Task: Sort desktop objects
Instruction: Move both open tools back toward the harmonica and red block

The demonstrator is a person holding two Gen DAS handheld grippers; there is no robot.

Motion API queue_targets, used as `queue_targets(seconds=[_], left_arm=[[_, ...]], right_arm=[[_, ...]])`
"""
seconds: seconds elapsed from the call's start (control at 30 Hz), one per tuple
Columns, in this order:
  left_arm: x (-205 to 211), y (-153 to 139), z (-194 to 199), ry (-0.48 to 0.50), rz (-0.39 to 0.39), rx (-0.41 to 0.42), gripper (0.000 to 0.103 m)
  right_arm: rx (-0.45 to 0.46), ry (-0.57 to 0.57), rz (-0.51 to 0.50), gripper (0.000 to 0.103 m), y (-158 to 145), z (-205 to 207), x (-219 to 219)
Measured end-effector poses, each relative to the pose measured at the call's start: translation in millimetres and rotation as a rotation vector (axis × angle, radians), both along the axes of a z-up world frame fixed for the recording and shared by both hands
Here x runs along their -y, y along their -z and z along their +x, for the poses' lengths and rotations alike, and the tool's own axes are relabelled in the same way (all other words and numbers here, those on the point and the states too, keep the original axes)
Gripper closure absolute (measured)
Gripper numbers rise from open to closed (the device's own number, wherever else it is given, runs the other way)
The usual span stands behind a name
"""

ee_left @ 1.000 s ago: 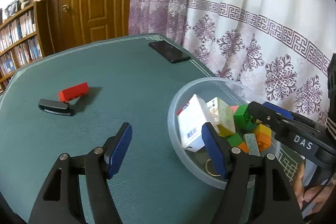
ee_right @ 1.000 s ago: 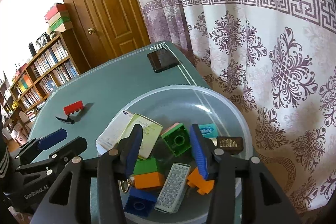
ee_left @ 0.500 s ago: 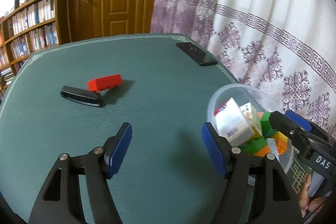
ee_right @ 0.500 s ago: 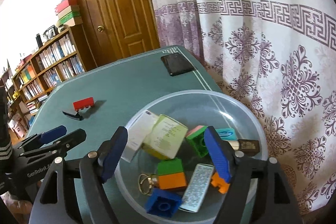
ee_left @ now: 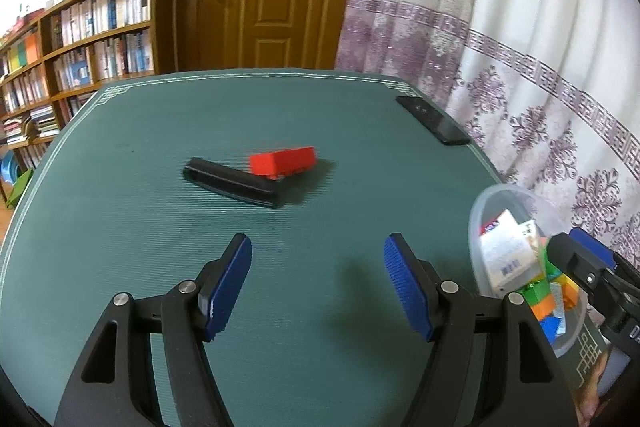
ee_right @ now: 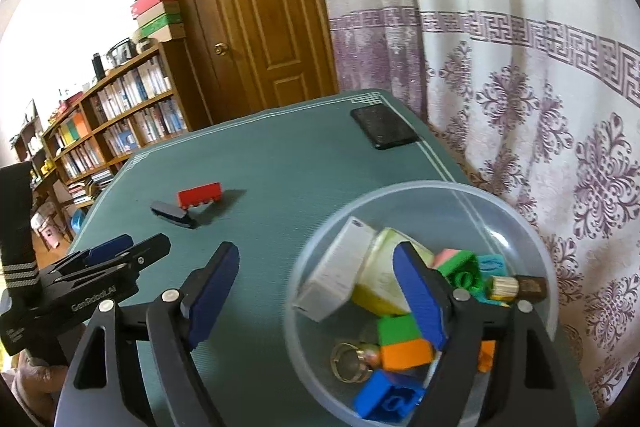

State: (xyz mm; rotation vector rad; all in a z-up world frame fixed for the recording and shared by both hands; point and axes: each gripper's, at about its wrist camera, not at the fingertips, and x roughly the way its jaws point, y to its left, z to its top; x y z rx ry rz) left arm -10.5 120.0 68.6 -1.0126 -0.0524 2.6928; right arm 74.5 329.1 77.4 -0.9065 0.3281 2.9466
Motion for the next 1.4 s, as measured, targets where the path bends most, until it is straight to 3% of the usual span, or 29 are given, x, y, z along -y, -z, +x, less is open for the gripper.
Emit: queue_targets(seconds=[0.2, 0.33, 0.87, 1.4], left_arm=[[18, 1, -11, -0.050, 0.001, 0.006, 0.031], [25, 3, -18, -0.064, -0.015, 0.009, 0.031], [46, 12, -52, -0.101, -0.041, 0.041, 0.031], [15, 27, -92, -0.040, -0.131, 0.069, 0.031]], right_arm=[[0.019, -0.047, -0.011, 0.013, 3, -12, 18], [0.029, -0.078, -0.015, 0.001, 6, -20, 31], [0.065, -0.158, 0.001, 0.001, 12, -50, 63], [0.106, -0.179, 0.013, 0.001, 28, -75, 72]])
